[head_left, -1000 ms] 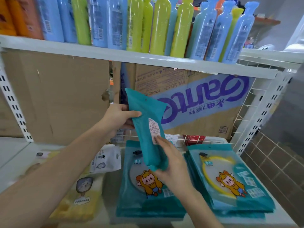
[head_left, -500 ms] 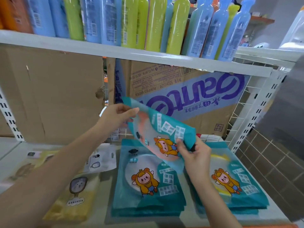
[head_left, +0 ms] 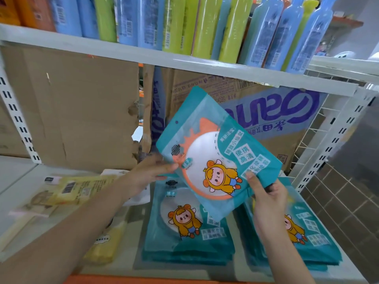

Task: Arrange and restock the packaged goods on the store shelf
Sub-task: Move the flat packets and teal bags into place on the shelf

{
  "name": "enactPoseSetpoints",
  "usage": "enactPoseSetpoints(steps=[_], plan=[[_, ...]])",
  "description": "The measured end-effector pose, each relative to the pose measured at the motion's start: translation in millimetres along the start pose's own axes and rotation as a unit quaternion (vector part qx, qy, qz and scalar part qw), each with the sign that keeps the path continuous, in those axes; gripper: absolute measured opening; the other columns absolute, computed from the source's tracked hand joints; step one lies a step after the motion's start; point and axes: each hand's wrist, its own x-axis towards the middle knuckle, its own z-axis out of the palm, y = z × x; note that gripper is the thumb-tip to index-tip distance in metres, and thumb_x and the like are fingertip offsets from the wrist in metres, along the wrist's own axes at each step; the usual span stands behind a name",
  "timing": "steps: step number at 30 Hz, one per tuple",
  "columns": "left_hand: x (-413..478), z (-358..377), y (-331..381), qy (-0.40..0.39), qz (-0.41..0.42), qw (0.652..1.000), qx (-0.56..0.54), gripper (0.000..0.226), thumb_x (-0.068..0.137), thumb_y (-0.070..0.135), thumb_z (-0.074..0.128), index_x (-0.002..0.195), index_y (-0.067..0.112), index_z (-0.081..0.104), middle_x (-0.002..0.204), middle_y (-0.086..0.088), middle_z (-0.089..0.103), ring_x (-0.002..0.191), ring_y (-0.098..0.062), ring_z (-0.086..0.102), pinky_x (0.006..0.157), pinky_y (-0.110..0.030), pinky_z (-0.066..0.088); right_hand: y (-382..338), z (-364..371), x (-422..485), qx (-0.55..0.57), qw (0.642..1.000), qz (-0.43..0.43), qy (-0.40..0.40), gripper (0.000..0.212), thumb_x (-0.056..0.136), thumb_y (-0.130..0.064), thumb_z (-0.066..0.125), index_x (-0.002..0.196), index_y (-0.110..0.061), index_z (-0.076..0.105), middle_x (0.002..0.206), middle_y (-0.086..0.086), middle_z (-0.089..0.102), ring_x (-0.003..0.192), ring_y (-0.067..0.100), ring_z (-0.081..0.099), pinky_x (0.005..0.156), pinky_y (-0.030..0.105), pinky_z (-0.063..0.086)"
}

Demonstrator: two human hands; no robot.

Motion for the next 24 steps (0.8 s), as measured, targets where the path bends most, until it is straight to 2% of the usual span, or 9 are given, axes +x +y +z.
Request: enactPoseSetpoints(steps=[2,5,7,10,13,15,17,20,24], plan=[[-0.3,5.8,-3.8,-0.010,-0.005,1.000,-0.021,0.096,0.033,0.067,0.082,0.116,0.025,0.058,0.110,0.008,0.069,0.101,-0.010,0.065,0.090,-0.029,0.047,0.2,0.9,-1.9,0.013,1.000,0.011,0.001,0.046,0.047,-0.062,0.078,0.081,-0.032,0.072,0.094,-0.009,0.073,0.088,0.010,0.069,0.065,0.020,0.055],[2.2,14.5,-4.6,0.012,0.028,0.994,-0.109,0.068,0.045,0.041,0.088,0.102,0.012,0.064,0.100,-0.001,0.072,0.094,-0.019,0.068,0.077,-0.025,0.055,1.1,1.9,-4.2,0.041,0.998,0.040,-0.013,0.032,0.057,-0.042,0.071,0.084,-0.027,0.068,0.094,-0.007,0.073,0.091,0.014,0.069,0.065,0.021,0.056],[3.9,16.1,-1.9,0.042,0.053,0.987,-0.148,0.053,0.049,0.022,0.086,0.095,0.008,0.064,0.093,-0.003,0.074,0.088,-0.019,0.069,0.072,-0.024,0.056,2.8,0.1,-5.7,0.048,0.998,0.045,-0.021,0.038,0.058,-0.040,0.071,0.091,-0.022,0.065,0.095,-0.005,0.073,0.091,0.016,0.069,0.066,0.022,0.056],[4.0,12.7,2.4,0.073,0.097,0.980,-0.156,0.060,0.042,0.025,0.089,0.094,0.005,0.065,0.091,-0.004,0.074,0.082,-0.017,0.071,0.067,-0.023,0.056,5.6,-4.3,-6.9,0.006,0.999,0.039,-0.024,0.063,0.044,-0.059,0.082,0.094,-0.024,0.067,0.098,-0.002,0.073,0.092,0.015,0.069,0.070,0.025,0.057],[1.1,7.8,10.2,0.105,0.124,0.978,-0.131,0.027,0.068,0.010,0.073,0.093,0.007,0.064,0.082,0.003,0.074,0.072,-0.011,0.070,0.057,-0.019,0.054,13.2,-14.6,-2.9,-0.033,0.998,0.049,-0.028,0.075,0.034,-0.064,0.083,0.096,-0.025,0.065,0.097,-0.001,0.073,0.091,0.016,0.069,0.071,0.027,0.058],[-0.7,4.5,18.1,0.115,0.132,0.979,-0.108,0.020,0.079,-0.005,0.060,0.093,0.009,0.063,0.075,0.007,0.073,0.065,-0.007,0.069,0.051,-0.017,0.051,13.7,-20.1,-0.3,-0.067,0.995,0.055,-0.053,0.080,0.035,-0.064,0.083,0.100,-0.024,0.062,0.095,0.000,0.073,0.089,0.017,0.069,0.068,0.027,0.058],[-0.6,-1.0,21.4,0.110,0.130,0.982,-0.081,0.023,0.081,-0.007,0.058,0.093,0.011,0.063,0.076,0.009,0.073,0.067,-0.006,0.069,0.053,-0.018,0.053,11.1,-23.0,1.2,-0.120,0.986,0.057,-0.096,0.070,0.048,-0.052,0.083,0.107,-0.023,0.058,0.093,-0.002,0.073,0.087,0.016,0.070,0.065,0.022,0.056],[1.6,-7.5,21.6,0.085,0.101,0.990,-0.056,0.022,0.081,-0.005,0.059,0.095,0.012,0.065,0.082,0.007,0.074,0.075,-0.009,0.070,0.059,-0.021,0.056,9.9,-21.5,2.5,-0.212,0.962,0.069,-0.157,0.055,0.069,-0.021,0.074,0.117,-0.029,0.051,0.090,-0.005,0.072,0.084,0.011,0.069,0.066,0.020,0.055],[8.6,-12.0,10.9,0.069,0.037,0.997,-0.024,0.021,0.080,0.001,0.062,0.097,0.013,0.066,0.083,0.005,0.074,0.076,-0.009,0.070,0.067,-0.024,0.058,21.9,-16.5,-4.7,-0.303,0.929,0.087,-0.191,0.061,0.073,-0.020,0.076,0.121,-0.037,0.043,0.108,-0.009,0.067,0.097,0.009,0.065,0.080,0.036,0.057]])
